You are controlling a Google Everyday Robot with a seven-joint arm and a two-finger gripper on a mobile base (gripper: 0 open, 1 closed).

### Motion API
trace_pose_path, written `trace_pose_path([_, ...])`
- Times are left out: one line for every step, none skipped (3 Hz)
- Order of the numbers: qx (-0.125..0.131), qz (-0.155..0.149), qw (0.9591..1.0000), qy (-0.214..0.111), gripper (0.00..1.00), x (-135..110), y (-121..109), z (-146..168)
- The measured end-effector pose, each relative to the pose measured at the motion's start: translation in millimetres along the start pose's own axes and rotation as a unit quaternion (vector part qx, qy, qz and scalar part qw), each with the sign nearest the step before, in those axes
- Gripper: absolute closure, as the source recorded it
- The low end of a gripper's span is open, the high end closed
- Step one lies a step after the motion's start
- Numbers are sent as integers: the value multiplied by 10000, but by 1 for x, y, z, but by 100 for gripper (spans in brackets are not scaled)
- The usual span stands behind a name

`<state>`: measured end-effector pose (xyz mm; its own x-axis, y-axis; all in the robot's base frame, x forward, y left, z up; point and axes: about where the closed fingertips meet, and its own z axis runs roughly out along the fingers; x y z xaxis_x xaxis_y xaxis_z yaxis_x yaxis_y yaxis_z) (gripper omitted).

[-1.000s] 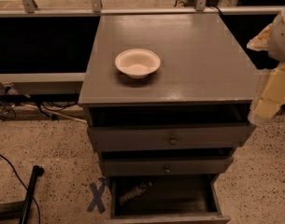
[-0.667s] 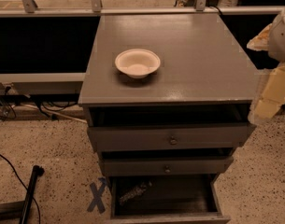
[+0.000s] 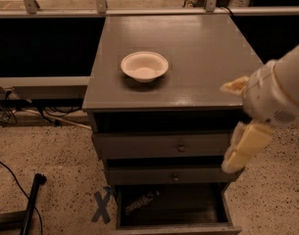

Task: Pick water bottle from bottom drawer and place on counter

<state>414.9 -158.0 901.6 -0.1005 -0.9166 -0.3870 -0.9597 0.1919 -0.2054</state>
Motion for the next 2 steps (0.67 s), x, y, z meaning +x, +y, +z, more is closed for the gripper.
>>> trace_pose_path([-332, 68, 9953, -912, 0, 9, 42, 74])
trace_pose_path([-271, 284, 9924, -1163, 0, 25, 61, 93])
